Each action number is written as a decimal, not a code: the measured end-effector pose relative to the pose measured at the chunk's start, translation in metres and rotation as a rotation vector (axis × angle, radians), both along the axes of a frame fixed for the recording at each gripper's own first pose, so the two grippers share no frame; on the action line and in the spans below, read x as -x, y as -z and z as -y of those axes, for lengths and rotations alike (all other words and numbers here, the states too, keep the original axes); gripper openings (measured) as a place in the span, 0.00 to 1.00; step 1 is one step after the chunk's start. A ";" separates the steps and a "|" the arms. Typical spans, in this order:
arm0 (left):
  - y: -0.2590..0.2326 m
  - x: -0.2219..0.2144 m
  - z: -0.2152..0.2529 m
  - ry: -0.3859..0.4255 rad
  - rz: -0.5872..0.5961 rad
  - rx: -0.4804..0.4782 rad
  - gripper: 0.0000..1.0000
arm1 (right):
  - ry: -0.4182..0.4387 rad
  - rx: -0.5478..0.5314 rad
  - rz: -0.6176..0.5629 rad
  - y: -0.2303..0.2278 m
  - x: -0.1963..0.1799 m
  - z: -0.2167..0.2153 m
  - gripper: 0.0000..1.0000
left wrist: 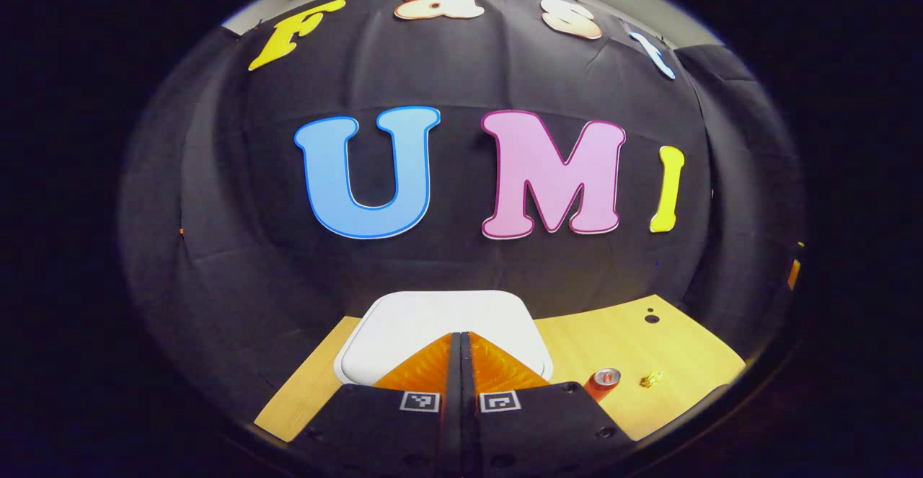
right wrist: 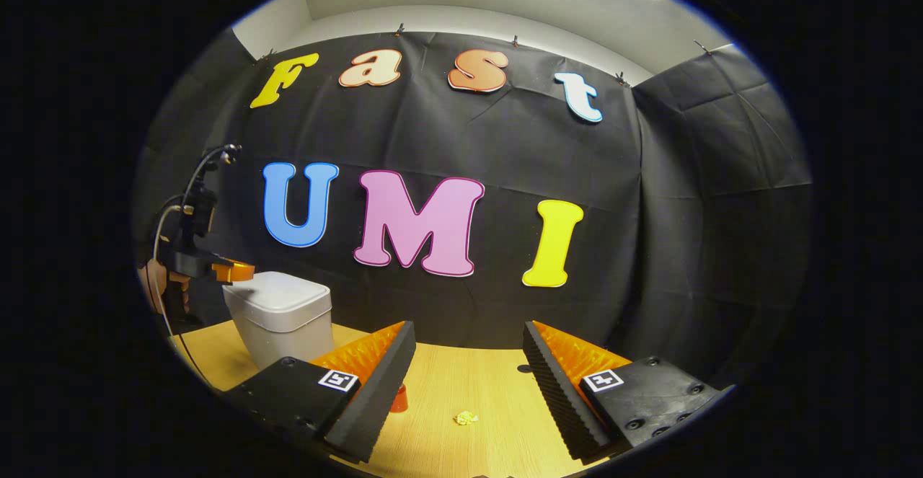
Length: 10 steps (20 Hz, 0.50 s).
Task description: Press the lid of the desktop garbage bin to open it, pick up the crumpled paper on the desktop and throw it into the bin, then pick up the pop can on the desktop and drop it into the bin, and finally close the garbage bin lid.
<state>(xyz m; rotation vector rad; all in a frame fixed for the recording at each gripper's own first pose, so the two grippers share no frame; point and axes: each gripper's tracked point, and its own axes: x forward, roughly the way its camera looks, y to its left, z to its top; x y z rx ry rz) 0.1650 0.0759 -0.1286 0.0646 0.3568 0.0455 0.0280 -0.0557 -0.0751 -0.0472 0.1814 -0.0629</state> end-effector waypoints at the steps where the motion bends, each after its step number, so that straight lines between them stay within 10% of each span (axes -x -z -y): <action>1: 0.006 -0.003 0.000 0.013 -0.022 0.010 0.05 | -0.004 0.004 0.003 -0.001 -0.002 -0.001 0.97; 10: 0.034 -0.005 -0.003 0.059 -0.082 0.018 0.06 | -0.006 -0.044 0.004 0.001 -0.005 -0.005 0.96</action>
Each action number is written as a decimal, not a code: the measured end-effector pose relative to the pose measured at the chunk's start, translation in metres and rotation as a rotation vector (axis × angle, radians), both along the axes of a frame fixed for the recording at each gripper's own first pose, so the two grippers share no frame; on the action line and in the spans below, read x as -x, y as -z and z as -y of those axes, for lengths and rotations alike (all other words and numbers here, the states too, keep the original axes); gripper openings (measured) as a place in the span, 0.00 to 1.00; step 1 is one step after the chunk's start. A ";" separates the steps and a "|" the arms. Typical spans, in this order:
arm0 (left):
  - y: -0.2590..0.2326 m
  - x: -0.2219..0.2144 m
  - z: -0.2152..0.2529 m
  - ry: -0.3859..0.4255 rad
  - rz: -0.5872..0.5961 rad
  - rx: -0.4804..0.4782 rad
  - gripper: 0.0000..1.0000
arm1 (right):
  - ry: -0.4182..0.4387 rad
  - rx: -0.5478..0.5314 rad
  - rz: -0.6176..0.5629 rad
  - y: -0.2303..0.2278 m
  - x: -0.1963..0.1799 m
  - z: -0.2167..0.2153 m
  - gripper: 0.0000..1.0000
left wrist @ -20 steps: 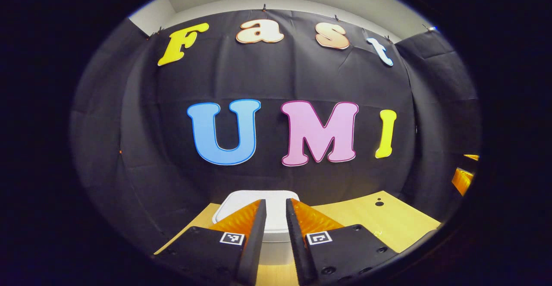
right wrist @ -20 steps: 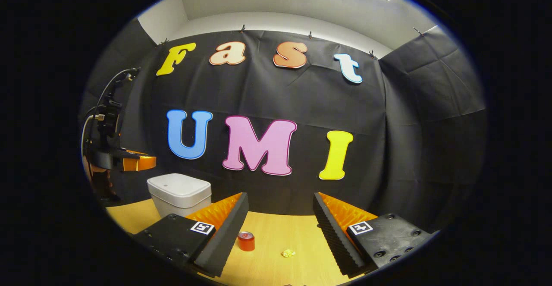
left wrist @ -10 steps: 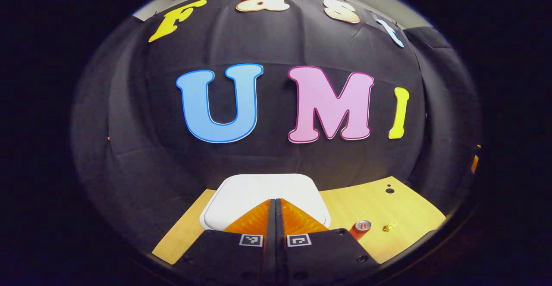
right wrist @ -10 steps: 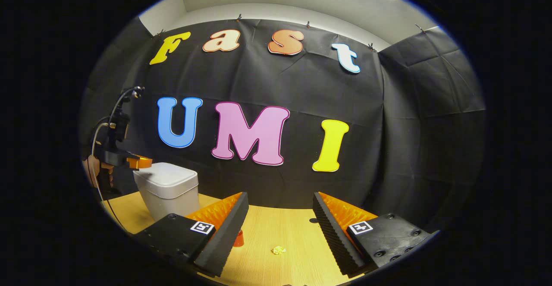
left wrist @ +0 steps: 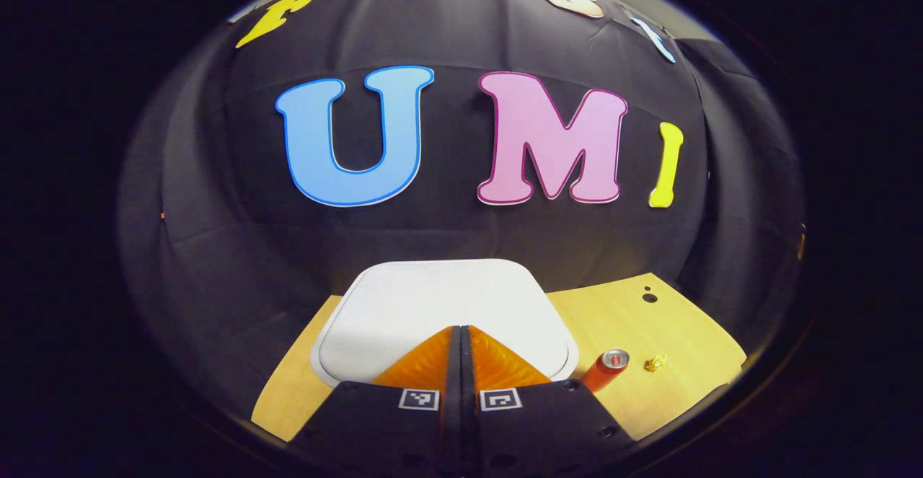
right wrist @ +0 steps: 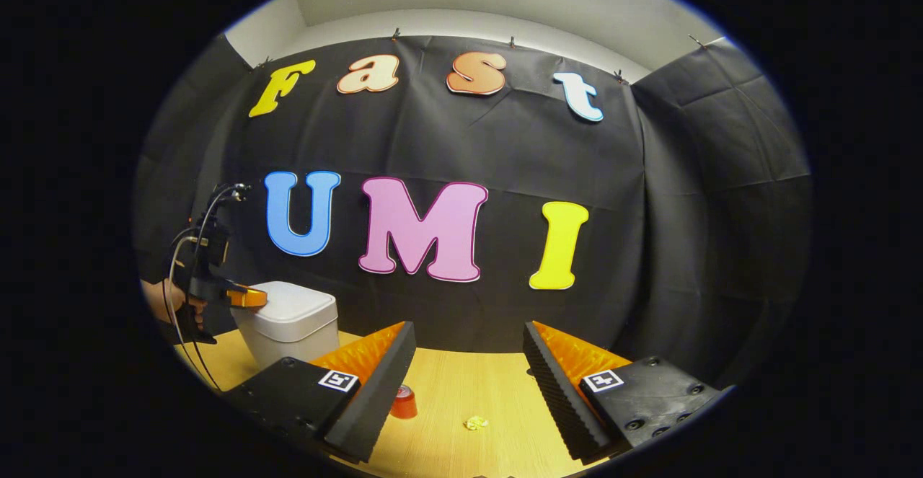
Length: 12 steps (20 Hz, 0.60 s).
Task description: Press the lid of the desktop garbage bin to open it, pick up the crumpled paper on the desktop and throw it into the bin, then pick up the pop can on the desktop and drop it into the bin, and finally close the garbage bin lid.
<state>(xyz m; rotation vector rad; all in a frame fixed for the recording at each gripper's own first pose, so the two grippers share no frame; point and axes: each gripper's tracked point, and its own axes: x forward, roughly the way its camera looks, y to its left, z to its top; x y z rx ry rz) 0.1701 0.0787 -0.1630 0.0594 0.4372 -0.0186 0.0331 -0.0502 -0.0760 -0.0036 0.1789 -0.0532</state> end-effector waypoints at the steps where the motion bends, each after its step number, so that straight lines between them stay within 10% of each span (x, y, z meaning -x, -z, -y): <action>1: 0.004 0.000 0.000 0.007 -0.002 0.000 0.07 | -0.007 -0.014 -0.007 0.002 0.000 -0.002 0.96; 12: -0.077 0.028 0.029 -0.016 0.213 0.055 0.06 | -0.005 -0.030 0.040 -0.019 0.001 -0.006 0.96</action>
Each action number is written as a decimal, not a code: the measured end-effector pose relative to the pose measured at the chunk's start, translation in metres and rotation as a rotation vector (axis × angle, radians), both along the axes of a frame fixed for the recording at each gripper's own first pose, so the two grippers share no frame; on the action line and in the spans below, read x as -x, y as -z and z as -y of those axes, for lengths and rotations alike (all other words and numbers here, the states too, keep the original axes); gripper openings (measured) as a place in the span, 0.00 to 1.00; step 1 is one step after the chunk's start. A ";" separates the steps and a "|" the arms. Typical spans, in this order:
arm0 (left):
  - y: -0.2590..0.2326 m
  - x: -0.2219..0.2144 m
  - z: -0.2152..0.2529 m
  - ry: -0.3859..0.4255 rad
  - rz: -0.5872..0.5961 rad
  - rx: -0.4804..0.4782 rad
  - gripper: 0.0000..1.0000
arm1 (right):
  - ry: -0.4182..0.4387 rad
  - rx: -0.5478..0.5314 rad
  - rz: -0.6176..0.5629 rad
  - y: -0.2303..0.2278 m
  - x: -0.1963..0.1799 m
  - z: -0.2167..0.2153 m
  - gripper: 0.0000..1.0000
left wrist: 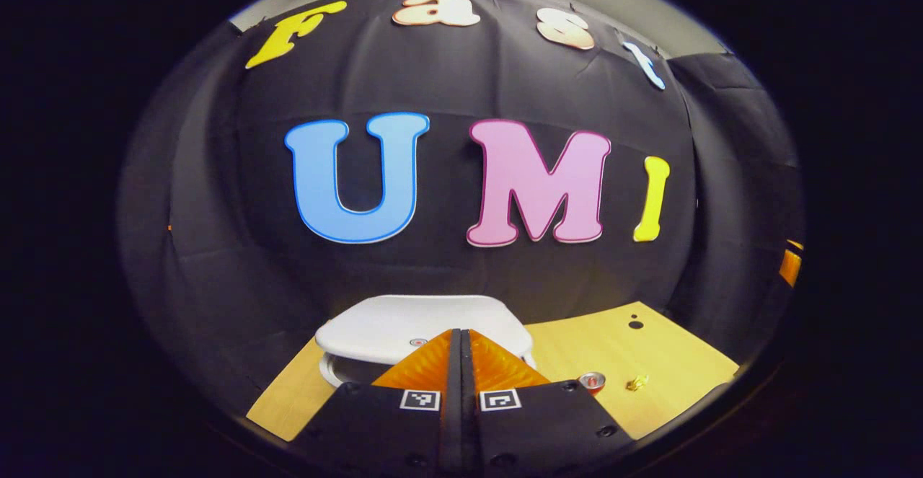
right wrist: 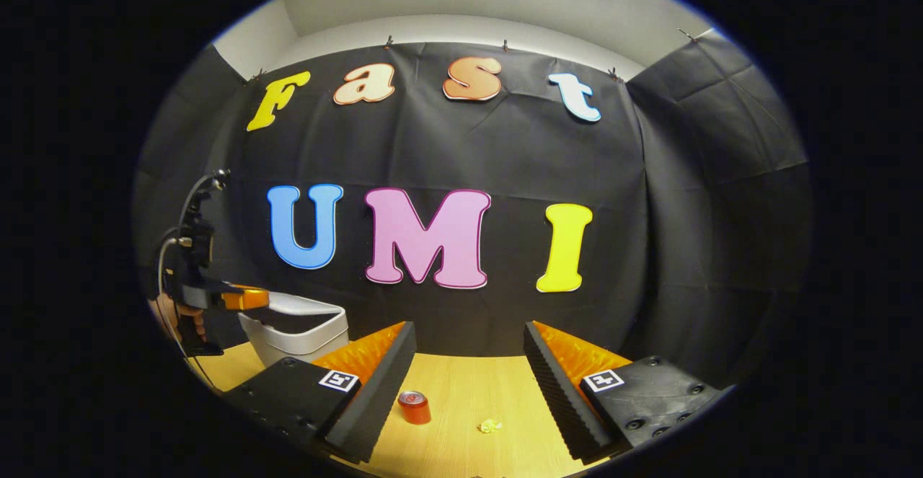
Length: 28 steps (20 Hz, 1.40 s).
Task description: Press the lid of the desktop garbage bin to open it, pick up the crumpled paper on the desktop and throw it into the bin, then pick up the pop can on the desktop and drop it into the bin, and finally close the garbage bin lid.
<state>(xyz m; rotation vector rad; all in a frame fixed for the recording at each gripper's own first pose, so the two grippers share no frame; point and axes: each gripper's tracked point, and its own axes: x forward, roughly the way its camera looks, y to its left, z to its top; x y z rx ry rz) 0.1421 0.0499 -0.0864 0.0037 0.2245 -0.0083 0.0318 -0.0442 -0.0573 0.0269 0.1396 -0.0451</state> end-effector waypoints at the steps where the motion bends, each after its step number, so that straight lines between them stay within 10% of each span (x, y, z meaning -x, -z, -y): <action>1: -0.014 0.010 0.005 -0.008 0.037 0.010 0.06 | 0.001 0.007 0.003 -0.002 0.002 -0.001 1.00; 2: -0.028 0.019 0.013 -0.007 0.065 0.017 0.06 | 0.000 0.013 0.005 -0.005 0.004 -0.004 0.87; 13: -0.081 0.113 0.070 0.005 0.234 0.009 0.07 | -0.010 0.063 -0.006 -0.009 0.027 -0.030 0.96; 15: -0.078 0.121 0.073 0.026 0.245 -0.005 0.18 | -0.004 0.074 -0.027 0.000 0.027 -0.025 0.96; 18: -0.066 0.127 0.069 0.024 0.216 -0.013 0.87 | 0.000 0.044 -0.093 0.021 0.023 -0.021 0.96; 19: -0.063 0.127 0.068 0.020 0.213 -0.007 0.94 | 0.005 0.031 -0.118 0.030 0.020 -0.019 0.96; 28: -0.041 0.124 0.075 0.011 0.151 -0.059 0.95 | -0.079 0.006 -0.502 0.173 -0.014 -0.007 0.97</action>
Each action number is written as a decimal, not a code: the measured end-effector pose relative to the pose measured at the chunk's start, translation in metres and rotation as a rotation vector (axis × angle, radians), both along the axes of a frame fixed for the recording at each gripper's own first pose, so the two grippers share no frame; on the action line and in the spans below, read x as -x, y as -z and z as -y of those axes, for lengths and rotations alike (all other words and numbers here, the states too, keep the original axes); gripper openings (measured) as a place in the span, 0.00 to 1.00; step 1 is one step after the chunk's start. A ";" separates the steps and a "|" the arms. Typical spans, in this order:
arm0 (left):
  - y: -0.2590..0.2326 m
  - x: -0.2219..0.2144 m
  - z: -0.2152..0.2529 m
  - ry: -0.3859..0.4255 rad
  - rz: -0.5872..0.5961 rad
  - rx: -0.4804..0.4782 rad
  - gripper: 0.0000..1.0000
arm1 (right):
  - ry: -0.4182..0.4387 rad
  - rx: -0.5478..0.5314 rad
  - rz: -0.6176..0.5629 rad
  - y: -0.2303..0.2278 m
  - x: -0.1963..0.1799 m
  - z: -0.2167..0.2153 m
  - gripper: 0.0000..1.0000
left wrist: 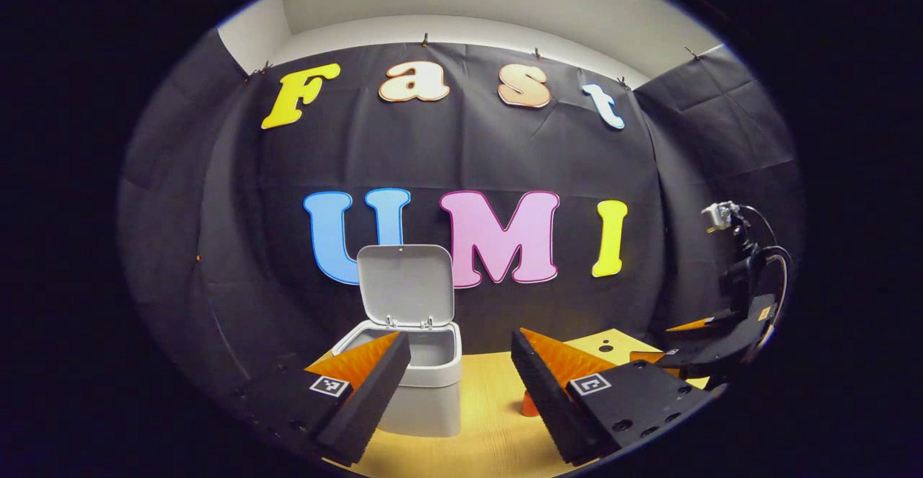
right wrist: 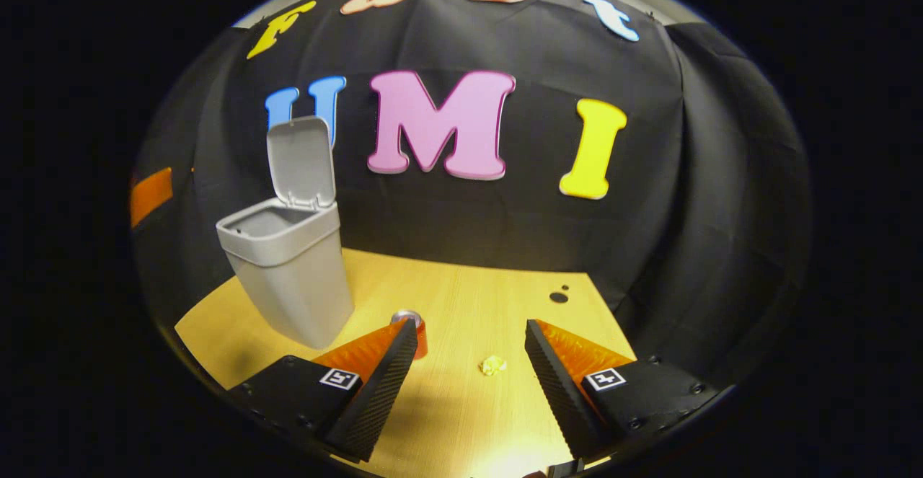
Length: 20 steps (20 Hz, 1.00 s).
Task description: Press the lid of the desktop garbage bin to open it, pick up the crumpled paper on the desktop and throw it into the bin, then pick up the pop can on the desktop and drop it into the bin, and finally close the garbage bin lid.
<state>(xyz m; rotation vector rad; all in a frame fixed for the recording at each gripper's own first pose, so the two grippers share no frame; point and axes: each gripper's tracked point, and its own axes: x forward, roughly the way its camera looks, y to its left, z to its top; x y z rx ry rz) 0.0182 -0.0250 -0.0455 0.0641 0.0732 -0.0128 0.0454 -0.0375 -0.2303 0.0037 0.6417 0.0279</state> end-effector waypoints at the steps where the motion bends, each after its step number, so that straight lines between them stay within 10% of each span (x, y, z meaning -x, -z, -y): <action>1: 0.004 -0.001 0.000 -0.001 -0.010 -0.001 0.95 | -0.005 -0.012 -0.049 0.020 -0.003 0.002 0.97; 20: 0.073 -0.013 -0.009 -0.155 -0.207 0.069 0.96 | -0.036 0.007 -0.641 0.278 -0.037 0.044 0.98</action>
